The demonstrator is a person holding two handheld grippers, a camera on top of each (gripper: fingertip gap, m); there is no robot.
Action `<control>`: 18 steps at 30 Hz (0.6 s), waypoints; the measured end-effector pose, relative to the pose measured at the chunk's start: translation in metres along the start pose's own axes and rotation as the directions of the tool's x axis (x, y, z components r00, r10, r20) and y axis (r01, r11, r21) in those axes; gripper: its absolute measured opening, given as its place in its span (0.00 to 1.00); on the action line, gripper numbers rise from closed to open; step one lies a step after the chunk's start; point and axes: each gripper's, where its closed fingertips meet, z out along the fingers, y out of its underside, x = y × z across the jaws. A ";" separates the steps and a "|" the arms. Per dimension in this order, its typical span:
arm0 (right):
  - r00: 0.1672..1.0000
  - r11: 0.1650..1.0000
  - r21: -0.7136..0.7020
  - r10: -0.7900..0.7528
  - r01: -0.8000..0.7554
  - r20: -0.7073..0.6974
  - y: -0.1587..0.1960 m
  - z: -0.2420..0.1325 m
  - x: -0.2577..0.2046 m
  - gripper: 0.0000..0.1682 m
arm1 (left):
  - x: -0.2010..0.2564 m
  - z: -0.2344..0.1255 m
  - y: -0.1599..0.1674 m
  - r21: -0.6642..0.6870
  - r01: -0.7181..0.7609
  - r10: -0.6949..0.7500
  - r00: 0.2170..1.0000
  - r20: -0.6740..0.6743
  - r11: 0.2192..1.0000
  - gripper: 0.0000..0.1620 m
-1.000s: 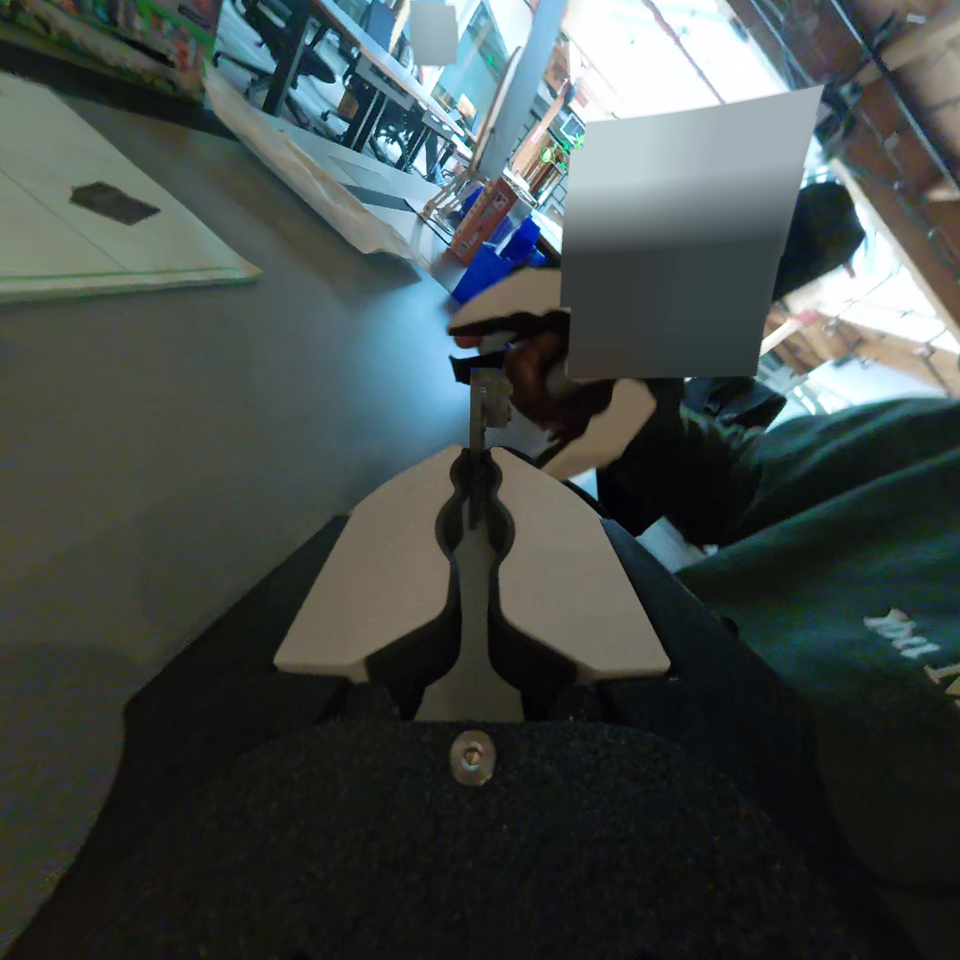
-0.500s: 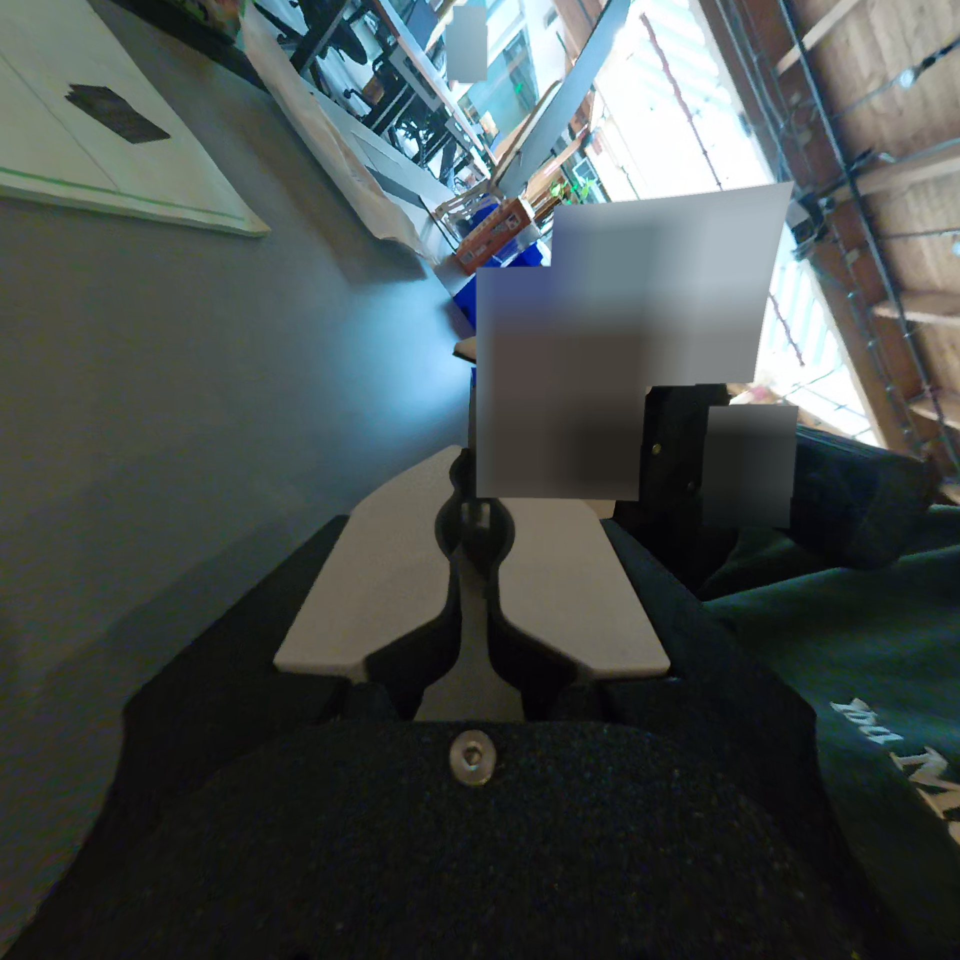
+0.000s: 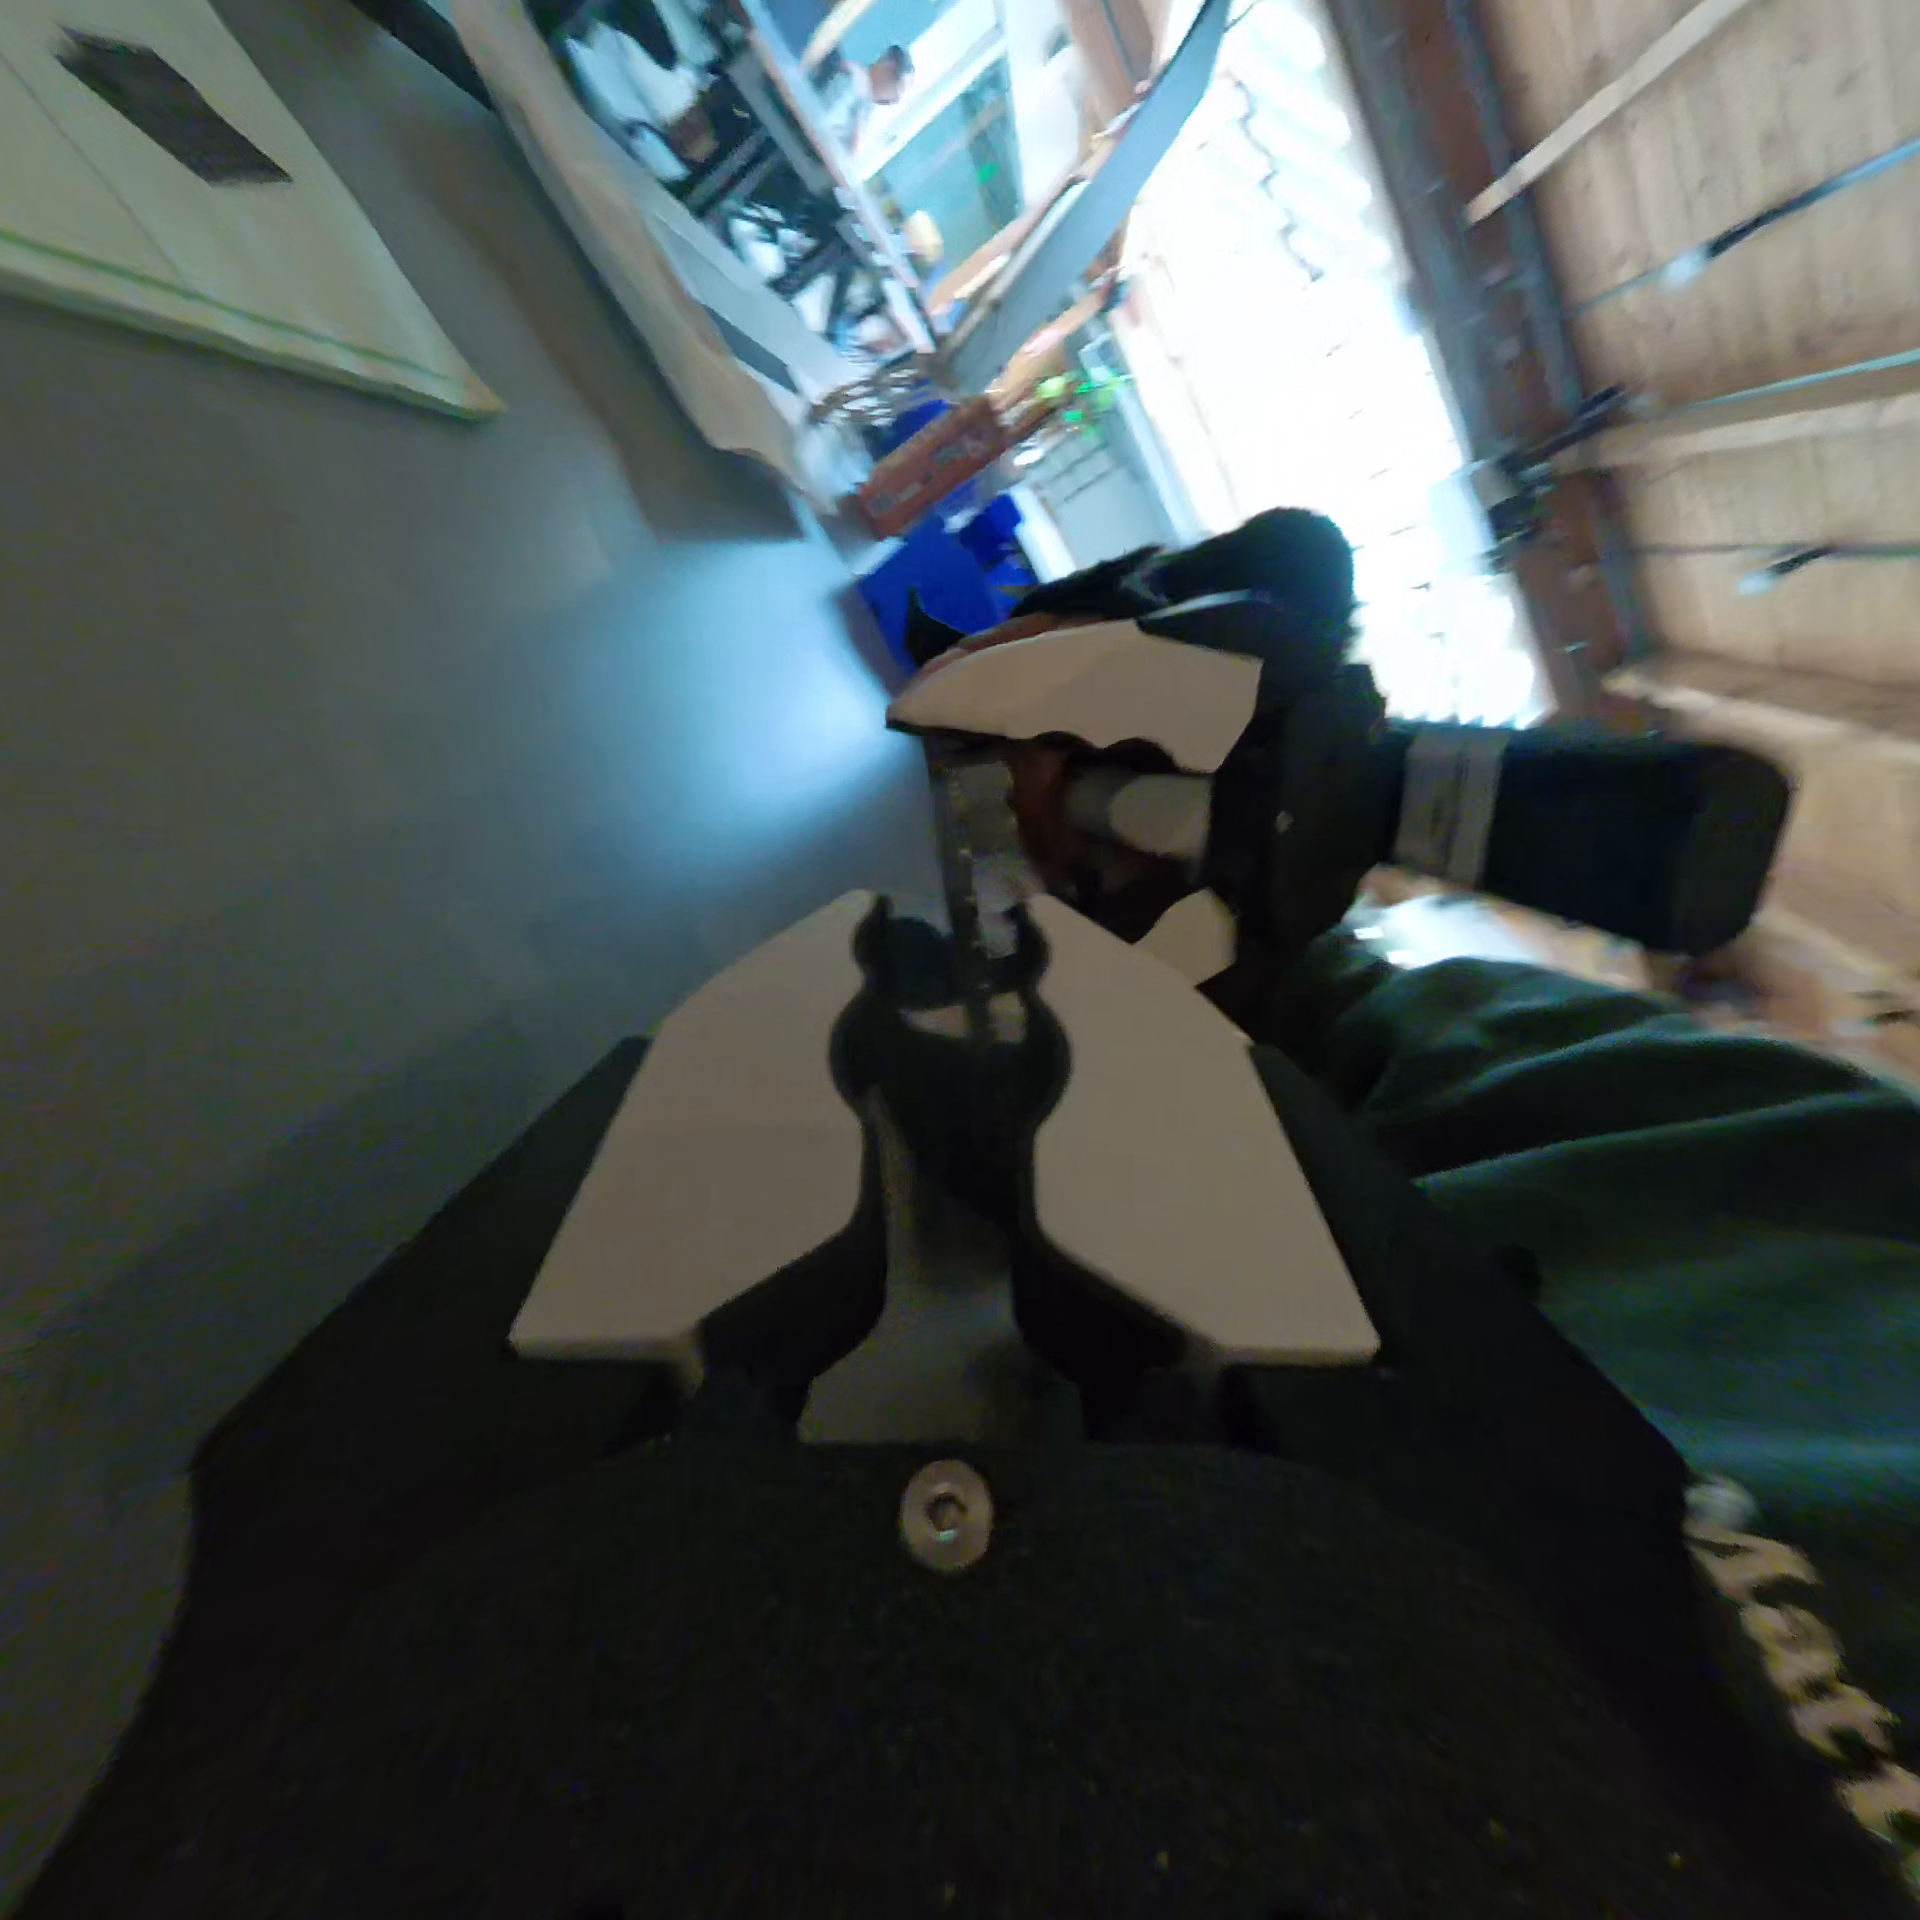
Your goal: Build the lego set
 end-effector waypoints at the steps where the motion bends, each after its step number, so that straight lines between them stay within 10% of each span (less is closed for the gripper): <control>1: 0.999 1.000 0.004 0.024 -0.024 0.036 0.003 0.001 0.002 0.33 | -0.003 -0.002 -0.001 0.000 -0.033 0.033 0.999 0.030 0.999 0.17; 10: 0.883 0.933 -0.173 0.357 -0.317 0.305 0.061 0.035 0.031 0.33 | -0.027 -0.026 -0.012 -0.066 -0.325 0.330 0.895 0.300 0.943 0.20; 18: 0.887 0.941 -0.269 0.294 -0.204 0.356 0.084 0.070 0.033 0.33 | -0.032 -0.033 -0.005 -0.073 -0.319 0.325 0.892 0.315 0.945 0.18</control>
